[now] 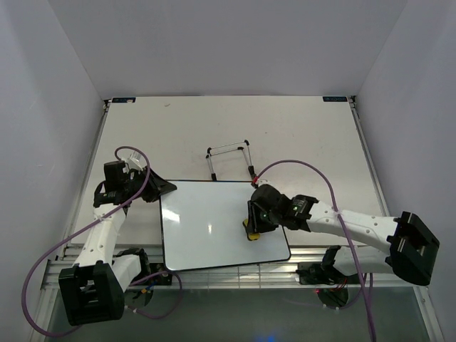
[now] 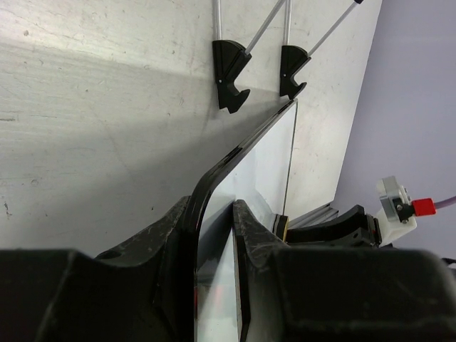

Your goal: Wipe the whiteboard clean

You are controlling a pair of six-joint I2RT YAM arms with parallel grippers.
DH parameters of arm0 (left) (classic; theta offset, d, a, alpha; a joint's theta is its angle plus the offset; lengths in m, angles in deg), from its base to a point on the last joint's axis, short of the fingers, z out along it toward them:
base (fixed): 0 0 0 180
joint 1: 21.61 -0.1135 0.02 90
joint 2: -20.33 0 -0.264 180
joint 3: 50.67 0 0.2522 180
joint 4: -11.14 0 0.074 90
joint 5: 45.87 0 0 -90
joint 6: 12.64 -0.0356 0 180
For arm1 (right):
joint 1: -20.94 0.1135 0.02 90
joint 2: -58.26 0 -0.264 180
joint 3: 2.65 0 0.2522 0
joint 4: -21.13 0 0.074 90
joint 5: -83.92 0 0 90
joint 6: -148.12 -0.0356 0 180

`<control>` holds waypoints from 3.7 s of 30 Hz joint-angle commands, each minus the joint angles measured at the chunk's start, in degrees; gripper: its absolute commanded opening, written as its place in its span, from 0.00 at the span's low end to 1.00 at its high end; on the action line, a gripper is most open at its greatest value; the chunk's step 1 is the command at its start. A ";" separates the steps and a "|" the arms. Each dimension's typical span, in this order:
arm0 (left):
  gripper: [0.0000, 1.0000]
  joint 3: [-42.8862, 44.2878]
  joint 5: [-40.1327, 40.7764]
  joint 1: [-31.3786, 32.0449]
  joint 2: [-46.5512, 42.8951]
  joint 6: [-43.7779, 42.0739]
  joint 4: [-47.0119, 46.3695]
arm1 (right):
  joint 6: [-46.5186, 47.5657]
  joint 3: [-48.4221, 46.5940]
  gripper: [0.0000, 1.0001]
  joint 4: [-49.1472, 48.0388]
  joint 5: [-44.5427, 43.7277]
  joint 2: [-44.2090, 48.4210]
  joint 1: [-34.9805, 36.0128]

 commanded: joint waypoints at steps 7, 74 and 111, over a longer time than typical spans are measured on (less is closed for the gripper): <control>0.00 -0.34 3.72 0.83 -0.44 -0.55 1.55 | 0.24 13.29 0.26 1.82 4.64 6.56 -11.54; 0.00 -2.00 -6.56 1.19 -3.77 -0.38 0.15 | 20.10 -5.25 0.23 1.03 9.99 -1.10 -24.72; 0.00 -5.00 -18.60 1.97 -6.15 8.41 -9.17 | 38.30 -18.17 0.65 5.42 2.79 -21.66 -55.05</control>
